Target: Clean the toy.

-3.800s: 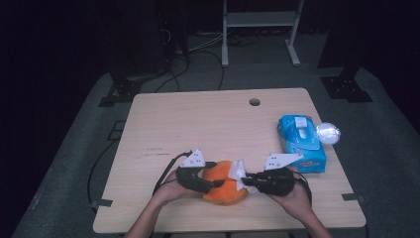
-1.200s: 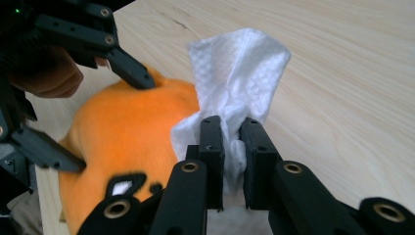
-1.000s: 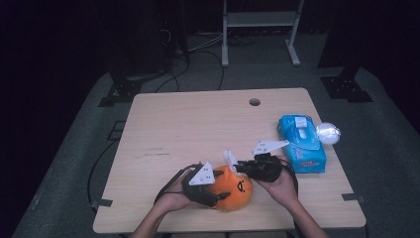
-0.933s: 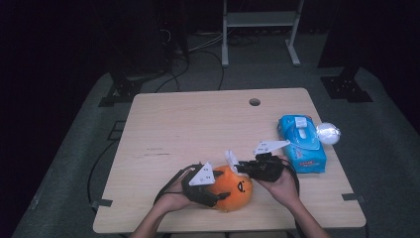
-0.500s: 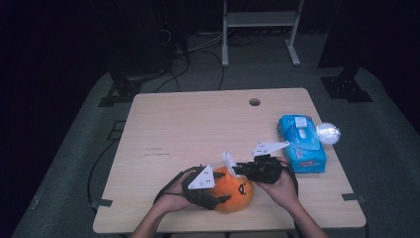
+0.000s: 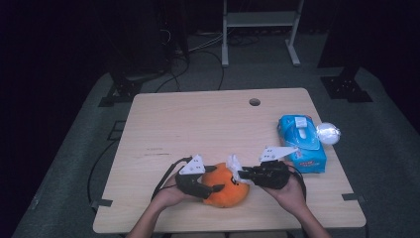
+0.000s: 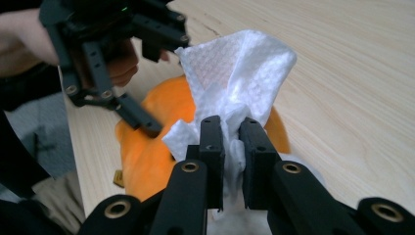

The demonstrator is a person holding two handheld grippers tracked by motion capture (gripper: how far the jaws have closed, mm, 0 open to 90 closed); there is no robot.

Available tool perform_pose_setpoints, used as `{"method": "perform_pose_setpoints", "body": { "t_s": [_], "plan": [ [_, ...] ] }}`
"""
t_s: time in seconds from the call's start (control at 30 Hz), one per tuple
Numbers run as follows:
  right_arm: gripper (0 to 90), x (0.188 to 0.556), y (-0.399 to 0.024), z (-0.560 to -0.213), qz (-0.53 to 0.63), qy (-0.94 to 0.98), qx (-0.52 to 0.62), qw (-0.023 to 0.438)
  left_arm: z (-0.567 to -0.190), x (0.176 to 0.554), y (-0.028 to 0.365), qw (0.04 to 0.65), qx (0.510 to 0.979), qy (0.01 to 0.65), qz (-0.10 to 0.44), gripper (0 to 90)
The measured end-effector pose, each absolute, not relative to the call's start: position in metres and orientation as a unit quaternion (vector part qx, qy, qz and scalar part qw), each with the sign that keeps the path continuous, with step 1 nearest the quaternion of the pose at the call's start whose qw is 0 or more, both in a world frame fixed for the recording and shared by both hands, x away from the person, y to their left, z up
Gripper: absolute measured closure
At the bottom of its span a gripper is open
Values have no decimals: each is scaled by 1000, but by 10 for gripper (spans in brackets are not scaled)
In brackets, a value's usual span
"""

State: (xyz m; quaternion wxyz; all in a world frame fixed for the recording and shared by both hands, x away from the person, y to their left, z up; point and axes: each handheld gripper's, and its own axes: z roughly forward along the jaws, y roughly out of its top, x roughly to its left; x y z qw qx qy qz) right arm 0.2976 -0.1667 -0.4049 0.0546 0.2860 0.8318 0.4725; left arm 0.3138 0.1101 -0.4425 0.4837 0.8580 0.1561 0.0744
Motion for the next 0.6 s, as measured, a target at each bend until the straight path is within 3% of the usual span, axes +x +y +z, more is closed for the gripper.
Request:
{"method": "perform_pose_setpoints", "body": {
  "t_s": [0.3, 0.43, 0.6],
  "plan": [
    [808, 303, -185, -417, 447, 835, 315, 63, -446, 324, 114, 495, 848, 177, 58, 312],
    [808, 291, -174, -407, 469, 834, 287, 53, -446, 324, 110, 494, 846, 188, 68, 306],
    [806, 288, -163, -412, 458, 840, 282, 76, -437, 323, 109, 488, 849, 191, 68, 282]
  ]
}}
